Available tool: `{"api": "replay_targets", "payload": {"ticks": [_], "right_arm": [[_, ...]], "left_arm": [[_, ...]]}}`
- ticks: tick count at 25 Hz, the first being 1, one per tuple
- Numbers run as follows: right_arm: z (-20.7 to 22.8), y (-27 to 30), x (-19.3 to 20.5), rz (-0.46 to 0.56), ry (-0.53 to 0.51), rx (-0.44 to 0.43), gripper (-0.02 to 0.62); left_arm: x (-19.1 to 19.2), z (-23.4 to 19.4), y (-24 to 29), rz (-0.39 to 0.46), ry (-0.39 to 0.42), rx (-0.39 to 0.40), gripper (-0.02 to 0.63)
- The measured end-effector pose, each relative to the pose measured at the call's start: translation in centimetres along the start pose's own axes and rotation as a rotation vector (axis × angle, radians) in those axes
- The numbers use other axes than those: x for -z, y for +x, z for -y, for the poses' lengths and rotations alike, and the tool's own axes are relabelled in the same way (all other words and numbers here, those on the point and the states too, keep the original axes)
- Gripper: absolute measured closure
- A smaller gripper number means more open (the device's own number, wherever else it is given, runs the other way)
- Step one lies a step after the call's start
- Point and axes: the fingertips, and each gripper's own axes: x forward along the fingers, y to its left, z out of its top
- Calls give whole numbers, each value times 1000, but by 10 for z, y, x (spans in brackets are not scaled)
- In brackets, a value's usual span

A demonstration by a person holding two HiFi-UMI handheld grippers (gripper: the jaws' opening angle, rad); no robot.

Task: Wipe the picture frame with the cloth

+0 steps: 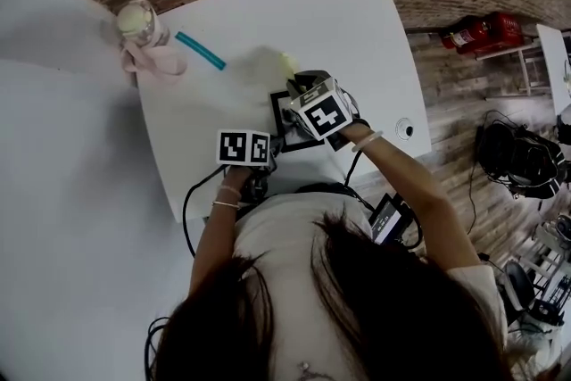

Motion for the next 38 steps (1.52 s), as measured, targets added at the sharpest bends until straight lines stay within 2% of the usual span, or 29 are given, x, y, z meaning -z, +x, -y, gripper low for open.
{"api": "replay_targets", "payload": {"ticks": [10, 16, 23, 28, 30, 36, 38], "right_arm": [[5, -24, 13, 29, 33, 21, 554], [3, -38, 24, 48, 55, 27, 554], [4, -57, 35, 83, 87, 34, 554], [9, -70, 41, 117, 119, 42, 554], [10, -74, 42, 133, 127, 44, 554], [15, -95, 38, 198, 149, 43, 554], [16, -104, 32, 233, 150, 48, 554]], "left_arm": [[0, -1, -1, 11, -32, -11, 518], [-1, -3, -2, 36, -11, -32, 511], [3, 3, -6, 50, 6, -18, 512], [-10, 14, -18, 122, 31, -29, 512], [-18, 16, -25, 156, 63, -66, 514], [-44, 33, -49, 294, 187, -204, 606], [-54, 42, -57, 354, 229, -230, 606]]}}
